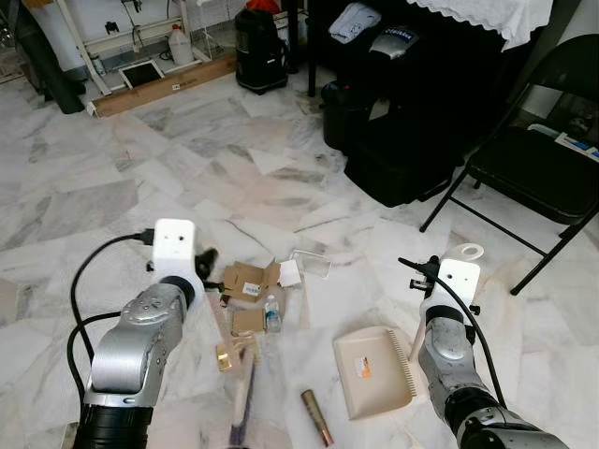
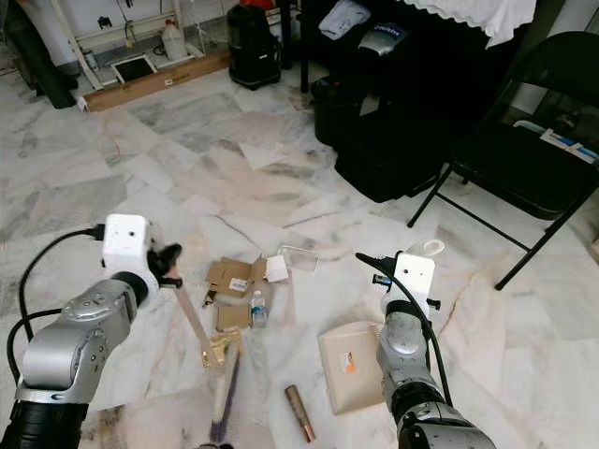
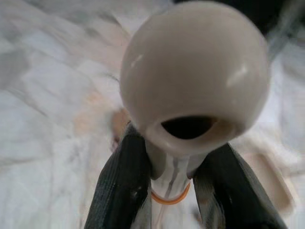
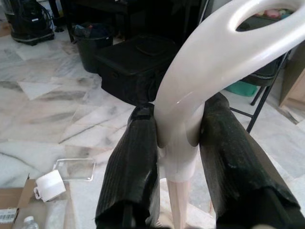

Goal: Sweep floor

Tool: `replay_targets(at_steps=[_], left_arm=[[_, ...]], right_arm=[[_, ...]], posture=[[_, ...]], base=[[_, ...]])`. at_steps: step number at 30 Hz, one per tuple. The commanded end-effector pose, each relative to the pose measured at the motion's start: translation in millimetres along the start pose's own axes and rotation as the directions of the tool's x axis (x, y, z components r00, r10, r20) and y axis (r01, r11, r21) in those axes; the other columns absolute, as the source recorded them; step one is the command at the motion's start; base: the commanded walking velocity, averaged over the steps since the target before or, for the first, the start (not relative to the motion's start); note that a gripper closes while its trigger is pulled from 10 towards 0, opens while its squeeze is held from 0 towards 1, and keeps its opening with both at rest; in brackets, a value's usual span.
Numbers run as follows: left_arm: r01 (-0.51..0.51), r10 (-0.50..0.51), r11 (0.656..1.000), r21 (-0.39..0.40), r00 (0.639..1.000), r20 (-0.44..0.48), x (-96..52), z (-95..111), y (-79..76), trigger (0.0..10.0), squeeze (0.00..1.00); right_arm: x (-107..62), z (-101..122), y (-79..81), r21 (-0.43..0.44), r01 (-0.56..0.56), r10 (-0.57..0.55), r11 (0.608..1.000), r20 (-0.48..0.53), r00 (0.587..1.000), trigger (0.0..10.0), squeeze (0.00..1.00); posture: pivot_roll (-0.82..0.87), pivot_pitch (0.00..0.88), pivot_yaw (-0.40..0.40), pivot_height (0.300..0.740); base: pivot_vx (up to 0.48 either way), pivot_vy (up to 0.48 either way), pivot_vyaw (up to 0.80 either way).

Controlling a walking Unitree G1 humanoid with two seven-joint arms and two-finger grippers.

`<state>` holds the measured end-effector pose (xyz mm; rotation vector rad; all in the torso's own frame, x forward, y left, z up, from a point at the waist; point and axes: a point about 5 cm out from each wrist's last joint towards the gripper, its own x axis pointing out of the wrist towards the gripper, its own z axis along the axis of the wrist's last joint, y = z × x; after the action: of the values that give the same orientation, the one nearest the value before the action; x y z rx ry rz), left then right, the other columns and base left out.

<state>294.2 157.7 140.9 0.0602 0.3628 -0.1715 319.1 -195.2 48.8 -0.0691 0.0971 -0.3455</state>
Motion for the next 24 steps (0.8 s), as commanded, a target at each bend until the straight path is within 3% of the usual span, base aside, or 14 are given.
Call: replay_targets(at_steps=[1, 3, 7, 16, 18, 24], left_arm=[[0.046, -0.042, 0.998, 0.045, 0.996, -0.084, -3.1, -8, -5.2, 10.0, 0.00], [0.167, -0.142, 0.982, 0.089, 0.961, -0.236, -11.2, -26, -14.0, 10.0, 0.00], [0.242, -0.218, 0.968, 0.066, 0.942, -0.257, -16.3, -27, -21.7, 10.0, 0.00], [0.333, -0.354, 0.932, -0.146, 0.921, -0.160, -16.6, -4, -44.2, 10.0, 0.00], [0.381, -0.414, 0.894, -0.236, 0.904, -0.109, -14.9, 7, -55.4, 10.0, 0.00], [0.445, -0.479, 0.835, -0.325, 0.877, -0.030, -11.6, 22, -68.4, 10.0, 0.00]], right_arm=[[-5.8, -11, 3.0, 0.009, -0.012, 0.012, 1.000, -0.057, 0.998, 10.0, 0.00], [-4.9, -10, 2.8, 0.010, -0.010, 0.011, 1.000, -0.054, 0.999, 10.0, 0.00], [-5.1, -10, 3.6, 0.011, -0.011, 0.011, 1.000, -0.053, 0.999, 10.0, 0.00], [-5.3, -10, 5.5, 0.017, -0.011, 0.012, 1.000, -0.056, 0.998, 10.0, 0.00], [-5.2, -9, 6.3, 0.021, -0.011, 0.012, 1.000, -0.054, 0.998, 10.0, 0.00], [-4.4, -9, 4.6, 0.024, -0.004, 0.005, 1.000, -0.056, 0.998, 10.0, 0.00]], posture=[[0.16, 0.110, 0.023, 0.740], [0.17, 0.111, 0.023, 0.740], [0.17, 0.113, 0.025, 0.740], [0.18, 0.112, 0.030, 0.740], [0.17, 0.109, 0.035, 0.740], [0.17, 0.104, 0.041, 0.740]], base=[[0.000, 0.000, 0.00], [0.000, 0.000, 0.00], [0.000, 0.000, 0.00], [0.000, 0.000, 0.00], [0.000, 0.000, 0.00], [0.000, 0.000, 0.00]])
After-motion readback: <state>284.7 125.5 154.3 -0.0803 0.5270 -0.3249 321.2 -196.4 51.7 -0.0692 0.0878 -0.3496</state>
